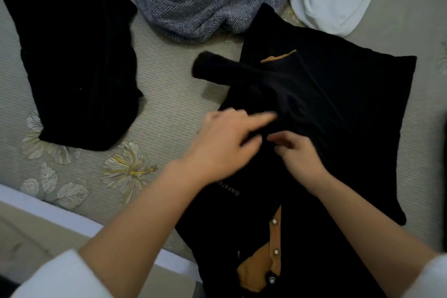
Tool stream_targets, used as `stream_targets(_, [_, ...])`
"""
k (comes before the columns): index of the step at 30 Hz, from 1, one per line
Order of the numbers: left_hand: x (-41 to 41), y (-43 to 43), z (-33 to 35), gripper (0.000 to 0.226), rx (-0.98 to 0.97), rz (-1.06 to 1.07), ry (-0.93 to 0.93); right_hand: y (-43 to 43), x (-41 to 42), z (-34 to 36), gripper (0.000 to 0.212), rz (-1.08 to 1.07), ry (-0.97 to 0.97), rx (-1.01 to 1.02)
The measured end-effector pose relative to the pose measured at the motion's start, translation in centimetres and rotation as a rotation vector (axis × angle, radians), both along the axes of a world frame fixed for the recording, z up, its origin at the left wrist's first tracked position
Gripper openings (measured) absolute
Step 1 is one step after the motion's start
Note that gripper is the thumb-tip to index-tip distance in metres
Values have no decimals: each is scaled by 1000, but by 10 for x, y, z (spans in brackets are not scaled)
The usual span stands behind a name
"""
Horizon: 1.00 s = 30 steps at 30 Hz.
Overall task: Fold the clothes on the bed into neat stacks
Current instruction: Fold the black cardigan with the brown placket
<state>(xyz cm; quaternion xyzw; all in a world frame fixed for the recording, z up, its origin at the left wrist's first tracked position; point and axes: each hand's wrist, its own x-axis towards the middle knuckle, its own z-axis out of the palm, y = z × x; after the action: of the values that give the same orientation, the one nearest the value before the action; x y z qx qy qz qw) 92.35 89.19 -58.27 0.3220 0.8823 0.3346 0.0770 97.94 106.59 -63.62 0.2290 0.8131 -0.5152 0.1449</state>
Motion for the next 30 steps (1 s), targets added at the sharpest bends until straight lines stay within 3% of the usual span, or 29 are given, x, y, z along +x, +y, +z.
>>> stream_targets(2, [23,0,-19,57,-297,-156,-100,20,6,5,34,-335,-24,-97])
stream_targets(4, [43,-15,-40,68,-446,-136,-154,35,9,5,33,-447,-87,-33])
stream_targets(7, [62,-40,-56,77,-532,-25,-153,40,3,1,38,-421,-95,26])
stream_targets(11, [71,-54,-64,72,-524,43,-158,19,-20,-4,72,-224,-18,204])
stream_targets(13, [71,-54,-63,69,-463,63,-176,11,-33,-8,63,-119,-45,346])
stream_targets(15, [71,-54,-62,71,-450,75,-160,9,-50,-6,36,-111,-27,390])
stream_targets(19, [73,-60,-60,75,-473,160,-135,28,-92,23,6,-656,162,-151])
stream_targets(21, [75,-63,-60,70,-503,179,-142,51,-93,32,3,-899,201,-386])
stream_targets(23, [78,-63,-60,65,-547,169,-143,69,-77,33,20,-1051,115,-557])
stream_targets(27, [78,-58,-59,57,-607,152,-171,84,-35,21,38,-986,-157,-639])
stream_targets(30, [71,-58,-58,43,-599,130,-194,88,-41,23,39,-925,-176,-594])
